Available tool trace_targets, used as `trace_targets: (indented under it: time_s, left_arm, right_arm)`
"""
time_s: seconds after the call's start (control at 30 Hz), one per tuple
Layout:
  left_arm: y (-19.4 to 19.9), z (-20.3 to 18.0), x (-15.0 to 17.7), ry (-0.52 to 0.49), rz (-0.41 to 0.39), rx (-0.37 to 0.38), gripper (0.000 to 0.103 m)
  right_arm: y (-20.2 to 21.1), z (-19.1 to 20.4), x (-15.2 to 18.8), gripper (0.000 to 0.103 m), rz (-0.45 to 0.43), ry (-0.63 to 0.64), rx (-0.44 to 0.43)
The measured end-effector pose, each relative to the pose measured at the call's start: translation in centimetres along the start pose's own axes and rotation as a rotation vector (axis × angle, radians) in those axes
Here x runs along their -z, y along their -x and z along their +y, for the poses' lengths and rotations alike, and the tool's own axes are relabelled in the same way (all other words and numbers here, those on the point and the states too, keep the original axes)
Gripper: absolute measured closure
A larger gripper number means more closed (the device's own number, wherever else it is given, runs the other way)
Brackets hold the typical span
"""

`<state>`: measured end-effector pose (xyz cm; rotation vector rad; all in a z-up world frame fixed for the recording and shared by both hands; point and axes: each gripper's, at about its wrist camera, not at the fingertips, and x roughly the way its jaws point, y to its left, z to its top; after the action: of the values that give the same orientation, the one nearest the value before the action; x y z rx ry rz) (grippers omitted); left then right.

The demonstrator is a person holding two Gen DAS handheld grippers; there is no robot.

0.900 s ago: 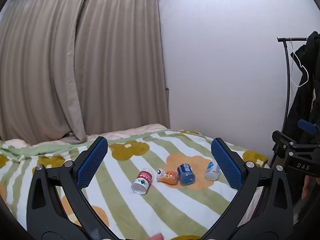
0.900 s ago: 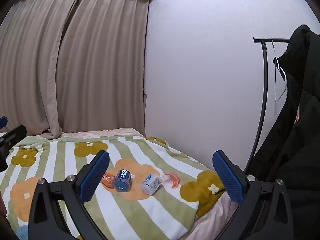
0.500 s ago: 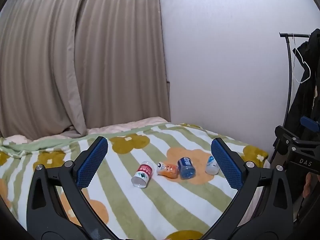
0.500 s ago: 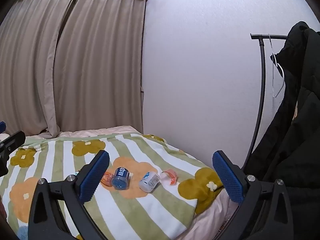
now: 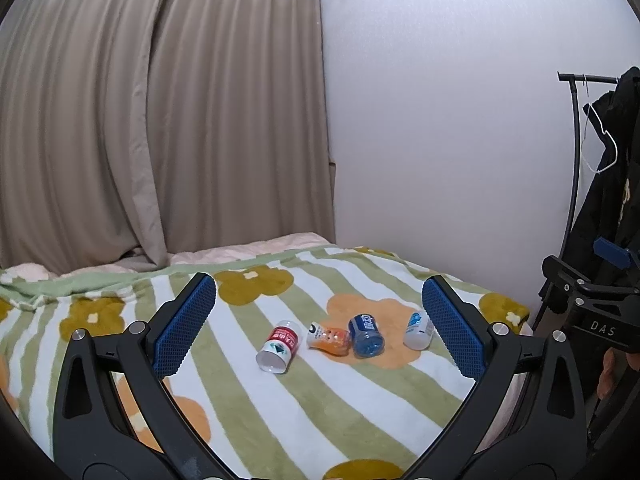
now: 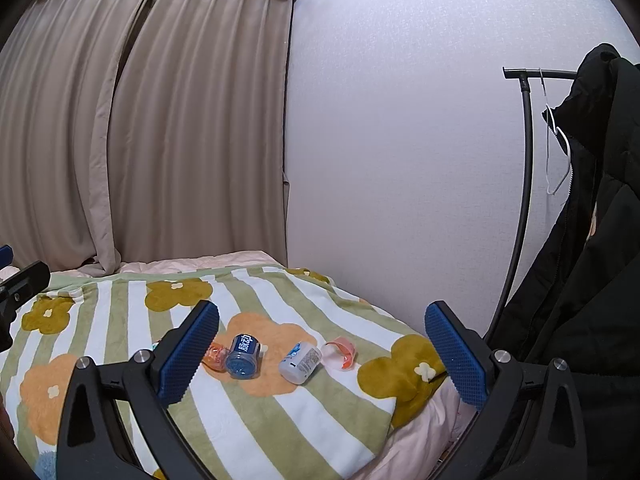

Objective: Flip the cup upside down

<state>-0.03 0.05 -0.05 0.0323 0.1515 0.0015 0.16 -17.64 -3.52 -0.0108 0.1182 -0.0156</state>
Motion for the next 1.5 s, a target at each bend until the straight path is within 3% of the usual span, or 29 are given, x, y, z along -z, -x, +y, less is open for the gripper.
trace_targets:
  time_s: [1.5]
  left_arm:
    - [0.21,0.01,-0.06,0.008,0.0,0.0,0.0]
  right_arm:
    - [-0.05,0.45,0.42,0.0,0.008,-0.001,-0.006]
